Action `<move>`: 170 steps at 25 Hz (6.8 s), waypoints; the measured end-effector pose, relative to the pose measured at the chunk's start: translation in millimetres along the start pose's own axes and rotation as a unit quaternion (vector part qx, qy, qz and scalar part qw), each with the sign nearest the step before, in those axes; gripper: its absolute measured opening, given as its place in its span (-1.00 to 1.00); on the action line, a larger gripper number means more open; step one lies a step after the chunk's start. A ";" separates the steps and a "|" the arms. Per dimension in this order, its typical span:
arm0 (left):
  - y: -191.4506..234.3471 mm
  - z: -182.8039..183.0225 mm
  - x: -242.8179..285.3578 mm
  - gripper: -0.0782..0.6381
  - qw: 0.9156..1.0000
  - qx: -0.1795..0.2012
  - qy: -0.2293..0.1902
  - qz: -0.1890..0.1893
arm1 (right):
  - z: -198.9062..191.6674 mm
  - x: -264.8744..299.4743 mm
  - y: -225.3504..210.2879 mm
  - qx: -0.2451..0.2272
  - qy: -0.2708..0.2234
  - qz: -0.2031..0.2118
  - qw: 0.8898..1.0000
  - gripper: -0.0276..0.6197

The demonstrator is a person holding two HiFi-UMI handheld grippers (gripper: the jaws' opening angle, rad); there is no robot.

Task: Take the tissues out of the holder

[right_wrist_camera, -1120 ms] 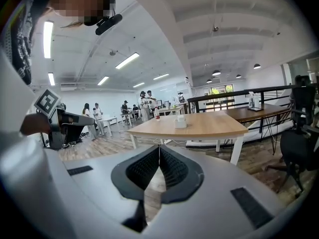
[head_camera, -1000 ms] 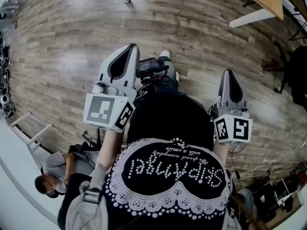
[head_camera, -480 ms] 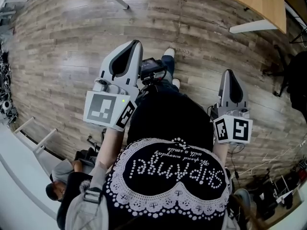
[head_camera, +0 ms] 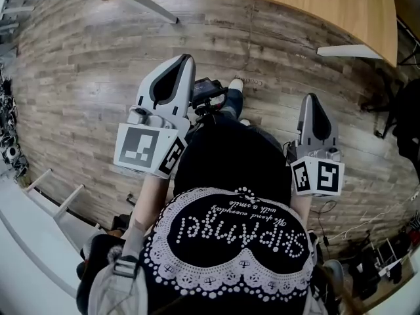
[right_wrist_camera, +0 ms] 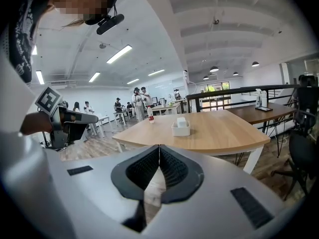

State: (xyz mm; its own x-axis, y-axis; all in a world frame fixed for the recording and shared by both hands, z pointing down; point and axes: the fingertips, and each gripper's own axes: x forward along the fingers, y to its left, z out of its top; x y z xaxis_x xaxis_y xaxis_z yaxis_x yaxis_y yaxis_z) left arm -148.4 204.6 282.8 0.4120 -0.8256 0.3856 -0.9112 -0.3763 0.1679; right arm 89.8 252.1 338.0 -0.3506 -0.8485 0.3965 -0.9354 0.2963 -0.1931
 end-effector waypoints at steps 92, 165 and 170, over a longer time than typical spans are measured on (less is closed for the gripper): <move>49.1 96.6 229.3 -0.76 0.997 -0.030 0.000 -0.070 | 113.0 186.5 -100.4 -0.018 -0.010 -0.037 0.999 -0.88; 4.2 120.3 267.6 -0.76 0.999 -0.034 -0.021 -0.029 | 122.4 208.7 -155.9 -0.026 -0.004 0.040 0.999 -0.88; 15.7 117.6 269.9 -0.76 0.998 -0.032 0.000 -0.046 | 119.5 216.8 -133.7 -0.021 0.014 0.039 0.999 -0.88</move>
State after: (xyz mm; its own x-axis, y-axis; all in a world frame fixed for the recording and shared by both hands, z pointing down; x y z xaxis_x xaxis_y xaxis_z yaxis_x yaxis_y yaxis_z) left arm -50.8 -73.5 282.8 0.4936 -0.7890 0.3658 -0.8683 -0.4227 0.2597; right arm 144.4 -23.9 342.6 -0.4234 -0.8099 0.4061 -0.9060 0.3802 -0.1862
